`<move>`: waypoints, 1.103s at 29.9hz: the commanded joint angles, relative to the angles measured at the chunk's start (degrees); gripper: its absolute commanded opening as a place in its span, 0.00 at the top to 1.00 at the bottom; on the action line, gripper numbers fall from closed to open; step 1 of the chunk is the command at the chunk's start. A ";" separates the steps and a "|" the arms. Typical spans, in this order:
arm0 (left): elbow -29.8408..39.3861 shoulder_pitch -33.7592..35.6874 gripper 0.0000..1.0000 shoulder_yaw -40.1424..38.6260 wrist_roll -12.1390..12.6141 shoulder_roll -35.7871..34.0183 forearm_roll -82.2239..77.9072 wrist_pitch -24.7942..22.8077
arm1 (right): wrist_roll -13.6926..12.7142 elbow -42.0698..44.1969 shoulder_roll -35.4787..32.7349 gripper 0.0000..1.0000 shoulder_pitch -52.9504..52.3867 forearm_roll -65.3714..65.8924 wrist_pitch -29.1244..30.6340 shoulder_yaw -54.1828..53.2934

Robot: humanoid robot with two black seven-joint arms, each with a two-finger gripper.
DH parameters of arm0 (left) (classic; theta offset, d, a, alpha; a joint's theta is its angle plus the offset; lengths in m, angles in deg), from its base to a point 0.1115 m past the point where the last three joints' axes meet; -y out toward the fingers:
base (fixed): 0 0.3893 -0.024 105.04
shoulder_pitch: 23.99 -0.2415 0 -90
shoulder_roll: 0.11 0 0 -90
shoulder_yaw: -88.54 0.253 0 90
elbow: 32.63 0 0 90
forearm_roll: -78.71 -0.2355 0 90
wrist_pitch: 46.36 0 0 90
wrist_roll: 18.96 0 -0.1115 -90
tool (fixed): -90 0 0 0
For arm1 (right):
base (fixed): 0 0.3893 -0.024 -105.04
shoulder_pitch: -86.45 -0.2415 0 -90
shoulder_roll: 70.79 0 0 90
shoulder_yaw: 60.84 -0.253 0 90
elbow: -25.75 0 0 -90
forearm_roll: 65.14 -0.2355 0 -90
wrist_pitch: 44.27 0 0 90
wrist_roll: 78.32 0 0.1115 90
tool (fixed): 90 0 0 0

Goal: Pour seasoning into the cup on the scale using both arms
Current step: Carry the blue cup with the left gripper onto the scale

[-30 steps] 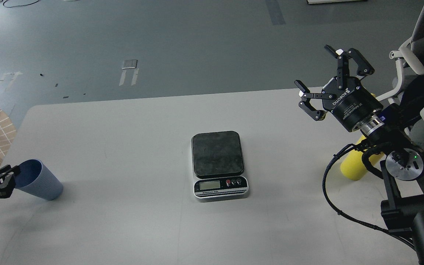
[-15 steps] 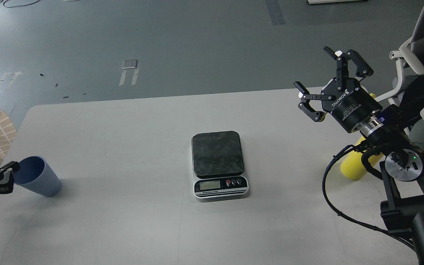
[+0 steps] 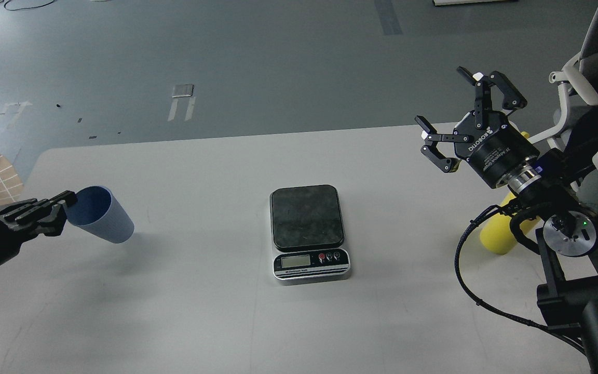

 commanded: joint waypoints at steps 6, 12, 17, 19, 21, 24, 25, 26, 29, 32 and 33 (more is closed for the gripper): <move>1.04 12.33 1.00 0.30 -0.02 13.53 -18.85 -8.74 | -0.01 -0.33 0.00 0.00 0.97 0.00 0.07 -0.14; 0.34 19.36 1.00 0.39 -0.02 22.33 -19.03 -16.92 | -0.01 -0.33 0.00 0.00 1.68 -0.09 0.07 -0.31; -1.23 21.38 1.00 0.48 -0.02 28.56 -19.38 -17.36 | -0.01 -1.12 0.00 0.00 2.38 -0.09 0.33 -0.49; -2.47 21.82 1.00 0.57 -0.02 29.62 -19.47 -17.54 | -0.01 -1.21 0.00 0.00 2.55 -0.18 0.42 -0.40; -2.65 21.82 1.00 0.74 -0.02 30.59 -19.56 -17.89 | -0.01 -1.21 0.00 0.00 2.64 -0.09 0.42 -0.49; -3.17 22.88 1.00 2.59 -0.02 32.17 -19.56 -19.12 | -0.01 -1.21 0.00 0.00 2.73 -0.09 0.42 -0.58; -3.52 23.58 1.00 4.07 -0.02 32.70 -19.65 -19.21 | -0.01 -1.21 0.00 0.00 2.73 -0.09 0.42 -0.58; -3.61 23.93 1.00 4.95 -0.02 32.97 -19.65 -19.21 | -0.01 -1.21 0.00 0.00 2.73 -0.09 0.42 -0.58; -4.57 26.04 1.00 7.68 -0.02 34.19 -19.65 -19.21 | -0.01 -1.21 0.00 0.00 2.73 -0.09 0.42 -0.58; -6.07 26.48 1.00 8.48 -0.02 35.78 -19.65 -19.21 | -0.01 -1.21 0.00 0.00 2.73 -0.18 0.42 -0.58; -6.42 26.66 1.00 8.48 -0.02 36.22 -19.65 -19.21 | -0.01 -1.21 0.00 0.00 2.73 -0.09 0.42 -0.66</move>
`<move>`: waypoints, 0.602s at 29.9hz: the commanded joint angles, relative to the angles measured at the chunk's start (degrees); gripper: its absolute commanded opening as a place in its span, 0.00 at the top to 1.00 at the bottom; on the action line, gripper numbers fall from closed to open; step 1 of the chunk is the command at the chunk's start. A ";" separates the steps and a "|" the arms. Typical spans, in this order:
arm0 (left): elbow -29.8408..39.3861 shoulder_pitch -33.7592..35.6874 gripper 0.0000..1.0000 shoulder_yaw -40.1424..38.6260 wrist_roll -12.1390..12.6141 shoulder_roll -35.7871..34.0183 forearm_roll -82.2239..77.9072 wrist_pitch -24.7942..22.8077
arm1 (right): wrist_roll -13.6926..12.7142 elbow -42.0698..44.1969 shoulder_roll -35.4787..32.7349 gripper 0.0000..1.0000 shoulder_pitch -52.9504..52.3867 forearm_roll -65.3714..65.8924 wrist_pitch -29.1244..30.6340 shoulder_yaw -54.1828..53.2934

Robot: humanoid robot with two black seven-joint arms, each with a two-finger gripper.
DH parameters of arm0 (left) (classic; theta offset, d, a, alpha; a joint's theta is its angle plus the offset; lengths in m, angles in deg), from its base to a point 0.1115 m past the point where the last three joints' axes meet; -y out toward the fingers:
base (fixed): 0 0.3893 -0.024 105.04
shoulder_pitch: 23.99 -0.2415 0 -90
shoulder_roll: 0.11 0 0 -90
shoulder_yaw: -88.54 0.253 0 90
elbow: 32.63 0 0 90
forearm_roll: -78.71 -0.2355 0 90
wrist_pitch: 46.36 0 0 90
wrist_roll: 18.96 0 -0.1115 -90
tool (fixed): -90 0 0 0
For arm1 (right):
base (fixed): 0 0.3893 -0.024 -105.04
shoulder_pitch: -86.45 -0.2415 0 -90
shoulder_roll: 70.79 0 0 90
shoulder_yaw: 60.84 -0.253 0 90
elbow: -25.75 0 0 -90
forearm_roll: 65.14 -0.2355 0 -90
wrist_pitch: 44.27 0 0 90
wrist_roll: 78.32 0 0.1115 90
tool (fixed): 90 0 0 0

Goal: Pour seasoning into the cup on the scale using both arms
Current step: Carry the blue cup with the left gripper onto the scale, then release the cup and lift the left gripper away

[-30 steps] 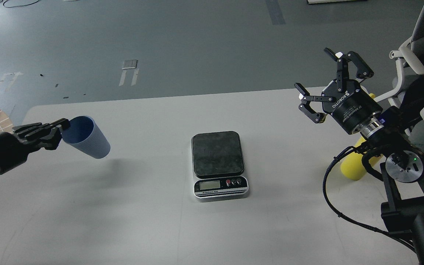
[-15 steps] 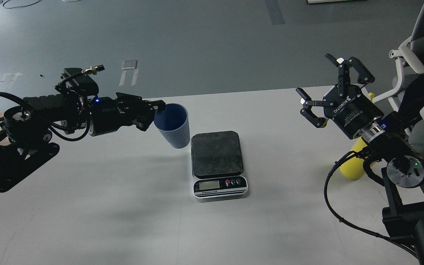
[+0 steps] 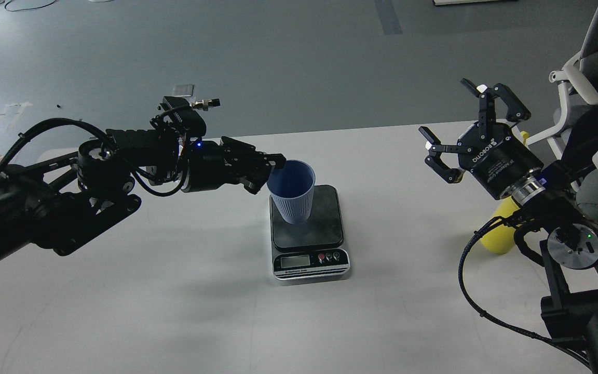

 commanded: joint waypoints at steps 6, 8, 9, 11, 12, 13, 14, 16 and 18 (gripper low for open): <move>-3.64 0.98 1.00 0.65 0.00 5.18 0.00 -0.09 | 0.00 -0.34 0.00 0.00 0.08 -0.06 -0.01 -0.17; -4.43 0.98 1.00 0.73 0.00 5.45 -0.09 0.00 | 0.00 -0.43 0.00 0.00 0.17 -0.06 -0.01 -0.17; -5.13 0.98 1.00 1.17 0.00 5.71 -0.44 0.00 | 0.00 -0.43 0.00 0.00 0.17 0.03 -0.01 -0.25; -5.40 0.98 1.00 2.14 0.00 5.80 -1.49 0.00 | 0.00 -0.43 0.00 0.00 0.17 -0.06 -0.01 -0.25; -5.58 0.98 1.00 2.58 0.00 5.89 -2.19 0.00 | 0.00 -0.43 0.00 0.00 0.17 0.03 -0.01 -0.34; -5.66 0.98 1.00 2.67 0.00 5.89 -2.46 0.00 | 0.00 -0.43 0.00 0.00 0.17 -0.06 -0.01 -0.43; -5.84 0.89 1.00 2.67 0.00 5.98 -2.63 0.00 | 0.00 -0.52 0.00 0.00 0.17 -0.06 -0.01 -0.43; -6.80 0.89 1.00 2.67 0.00 5.98 -2.99 0.00 | 0.00 -0.43 0.00 0.00 0.17 0.03 -0.01 -0.43; -6.98 1.07 1.00 2.67 0.00 5.98 -2.99 0.00 | 0.00 -0.43 0.00 0.00 0.17 -0.06 -0.01 -0.43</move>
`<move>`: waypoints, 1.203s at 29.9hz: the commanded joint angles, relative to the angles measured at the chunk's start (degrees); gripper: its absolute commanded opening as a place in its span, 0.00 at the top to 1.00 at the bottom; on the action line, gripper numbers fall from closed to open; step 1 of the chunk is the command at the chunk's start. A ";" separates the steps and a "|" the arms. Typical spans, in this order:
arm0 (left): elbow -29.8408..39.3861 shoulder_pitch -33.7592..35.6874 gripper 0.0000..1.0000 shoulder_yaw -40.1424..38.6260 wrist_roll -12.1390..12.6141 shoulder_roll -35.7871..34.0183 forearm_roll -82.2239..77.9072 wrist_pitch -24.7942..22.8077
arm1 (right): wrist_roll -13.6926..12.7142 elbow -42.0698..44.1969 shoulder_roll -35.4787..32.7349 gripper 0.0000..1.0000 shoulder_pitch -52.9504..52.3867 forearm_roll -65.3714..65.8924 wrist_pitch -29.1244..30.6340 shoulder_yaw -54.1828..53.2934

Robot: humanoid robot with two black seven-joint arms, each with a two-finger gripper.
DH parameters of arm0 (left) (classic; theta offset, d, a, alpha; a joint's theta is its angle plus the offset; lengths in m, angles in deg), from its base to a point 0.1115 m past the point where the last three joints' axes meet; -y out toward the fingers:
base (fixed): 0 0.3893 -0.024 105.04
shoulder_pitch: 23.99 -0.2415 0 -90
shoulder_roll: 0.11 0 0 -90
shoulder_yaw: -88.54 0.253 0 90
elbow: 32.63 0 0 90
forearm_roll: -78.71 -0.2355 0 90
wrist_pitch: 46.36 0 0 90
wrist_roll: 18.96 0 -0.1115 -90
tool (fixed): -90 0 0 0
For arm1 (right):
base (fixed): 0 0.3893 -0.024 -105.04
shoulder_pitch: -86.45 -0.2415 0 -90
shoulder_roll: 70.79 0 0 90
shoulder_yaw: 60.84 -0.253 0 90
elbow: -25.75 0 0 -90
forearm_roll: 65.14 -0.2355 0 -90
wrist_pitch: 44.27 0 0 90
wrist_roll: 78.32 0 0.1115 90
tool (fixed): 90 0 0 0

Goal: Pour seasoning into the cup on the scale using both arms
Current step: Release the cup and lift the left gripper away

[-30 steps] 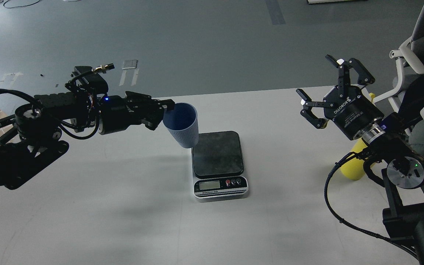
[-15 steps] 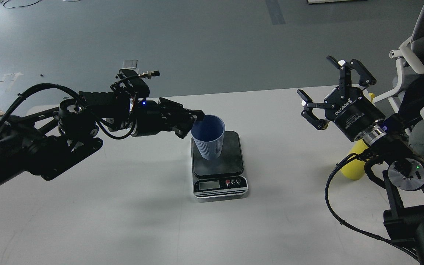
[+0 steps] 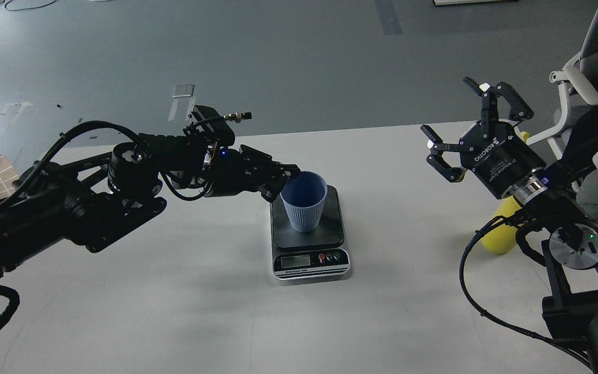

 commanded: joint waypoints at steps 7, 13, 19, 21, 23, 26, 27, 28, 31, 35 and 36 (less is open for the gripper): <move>-0.32 0.35 0.88 -0.20 0.00 0.11 0.41 -0.02 | 0.00 0.12 0.00 0.00 0.00 -0.02 -0.01 0.09; 0.21 0.79 0.04 -0.99 0.00 -0.15 1.63 -0.19 | 0.00 0.30 0.00 0.00 -0.09 -0.02 -0.01 0.09; 0.21 0.88 0.02 -1.08 0.00 -0.07 12.52 -0.11 | 0.00 0.21 0.00 0.00 -0.09 -0.02 -0.01 0.18; 0.21 0.88 0.02 -1.17 0.00 -0.24 15.78 0.15 | 0.00 0.12 0.00 0.00 0.00 -0.02 -0.01 0.18; 0.21 0.79 0.02 -1.78 0.00 -0.42 19.46 0.33 | 0.00 0.03 0.00 0.00 0.00 -0.02 -0.01 0.09; -0.14 0.53 0.02 -8.95 0.00 0.19 31.72 0.51 | 0.00 0.03 0.00 0.00 0.09 -0.02 0.08 0.00; -0.14 0.27 0.02 -11.25 0.00 0.72 35.62 0.51 | 0.00 -0.05 0.00 0.00 0.09 -0.02 0.17 0.00; -0.40 0.00 0.02 -13.63 0.00 1.42 40.00 0.51 | 0.09 -0.06 0.00 0.00 0.17 -0.02 0.26 0.00; -0.84 -4.20 0.02 -18.56 0.00 3.45 60.27 0.94 | 0.61 -0.49 0.00 0.00 0.44 -0.11 2.18 0.00; 0.38 -6.77 0.02 -23.21 0.00 4.41 78.68 4.98 | 0.79 -1.64 0.00 0.00 0.61 -0.20 2.63 -0.52; 0.73 -7.90 0.02 -28.28 0.00 4.85 86.38 6.38 | 0.79 -2.16 0.00 0.00 0.61 -0.37 2.63 -0.96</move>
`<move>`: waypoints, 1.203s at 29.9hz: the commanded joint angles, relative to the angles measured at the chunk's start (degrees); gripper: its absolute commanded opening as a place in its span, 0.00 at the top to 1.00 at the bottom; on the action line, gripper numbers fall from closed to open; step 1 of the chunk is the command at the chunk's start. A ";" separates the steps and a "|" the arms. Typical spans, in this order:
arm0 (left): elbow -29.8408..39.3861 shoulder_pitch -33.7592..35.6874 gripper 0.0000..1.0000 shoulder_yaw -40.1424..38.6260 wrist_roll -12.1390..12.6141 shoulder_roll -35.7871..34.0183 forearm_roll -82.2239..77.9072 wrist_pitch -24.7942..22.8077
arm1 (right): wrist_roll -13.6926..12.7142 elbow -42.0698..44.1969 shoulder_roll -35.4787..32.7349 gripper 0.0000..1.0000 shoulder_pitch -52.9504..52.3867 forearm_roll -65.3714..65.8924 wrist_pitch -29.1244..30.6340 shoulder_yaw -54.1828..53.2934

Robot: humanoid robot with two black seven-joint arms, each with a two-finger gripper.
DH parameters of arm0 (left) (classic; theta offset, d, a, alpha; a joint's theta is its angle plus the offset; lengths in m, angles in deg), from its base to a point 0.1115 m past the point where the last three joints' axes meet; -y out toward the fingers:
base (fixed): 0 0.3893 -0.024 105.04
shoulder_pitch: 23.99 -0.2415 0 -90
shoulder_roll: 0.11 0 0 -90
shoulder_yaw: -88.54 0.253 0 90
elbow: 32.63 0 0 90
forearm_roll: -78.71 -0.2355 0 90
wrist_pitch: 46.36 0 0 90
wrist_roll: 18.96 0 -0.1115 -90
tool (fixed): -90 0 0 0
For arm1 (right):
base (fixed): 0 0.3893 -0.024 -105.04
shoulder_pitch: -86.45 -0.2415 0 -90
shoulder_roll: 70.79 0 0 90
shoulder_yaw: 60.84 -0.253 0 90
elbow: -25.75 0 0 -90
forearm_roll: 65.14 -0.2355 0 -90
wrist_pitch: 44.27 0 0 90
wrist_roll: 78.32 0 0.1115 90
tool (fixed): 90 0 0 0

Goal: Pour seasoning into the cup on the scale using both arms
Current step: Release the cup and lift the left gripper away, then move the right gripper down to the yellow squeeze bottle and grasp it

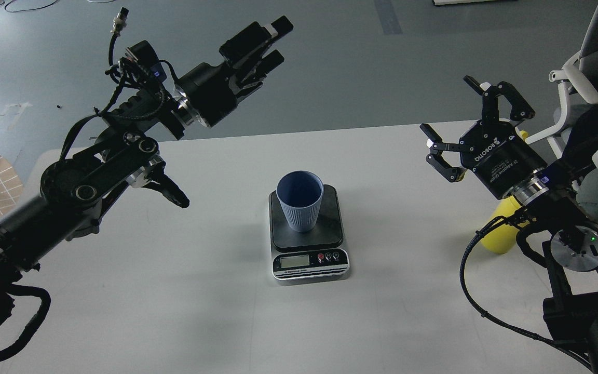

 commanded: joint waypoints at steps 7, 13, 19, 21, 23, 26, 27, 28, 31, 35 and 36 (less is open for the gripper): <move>1.02 -7.28 0.02 -13.87 -0.02 3.35 21.16 0.28 | -0.43 -10.70 0.00 0.00 -0.02 -10.19 -1.93 -4.63; 1.02 -9.66 0.02 -13.87 -0.02 3.26 20.64 -1.49 | -0.69 -16.88 0.00 0.00 -0.11 -24.99 -9.68 -7.00; 1.46 -10.90 0.02 -13.87 -0.02 3.35 18.53 -1.67 | -3.24 -16.00 0.00 0.00 0.33 -29.31 -8.80 -12.81; 1.46 -10.90 0.02 -13.52 -0.02 3.35 17.91 -1.67 | -6.31 -15.03 0.00 0.00 2.43 -39.57 -7.75 -16.05; 1.46 -10.90 0.02 -13.34 -0.02 3.35 17.91 -1.67 | -6.58 -15.03 0.00 0.00 3.14 -41.70 -7.66 -16.59; 1.55 -10.90 0.02 -12.38 -0.02 3.35 16.86 -1.67 | -8.68 -13.46 -5.08 0.00 9.71 -53.97 -4.25 -19.30; 1.55 -10.98 0.02 -12.03 -0.02 3.44 16.25 -1.67 | -9.62 -12.32 -6.58 0.00 11.56 -58.53 -2.05 -19.83; 1.55 -10.98 0.02 -11.76 -0.02 3.44 15.98 -1.67 | -9.62 -11.96 -7.11 0.00 12.71 -60.75 -1.33 -20.10; 1.46 -11.25 0.02 -11.50 -0.02 3.61 15.10 -1.58 | -9.62 -11.60 -7.56 0.00 17.62 -64.10 1.12 -20.63; 1.55 -12.30 0.02 -11.50 -0.02 4.14 13.17 -1.58 | -9.62 -10.64 -6.86 0.00 24.75 -63.94 2.33 -21.07; 1.55 -12.39 0.02 -11.50 -0.02 4.23 12.90 -1.58 | -9.62 -10.03 -6.77 0.00 25.37 -63.85 2.33 -20.89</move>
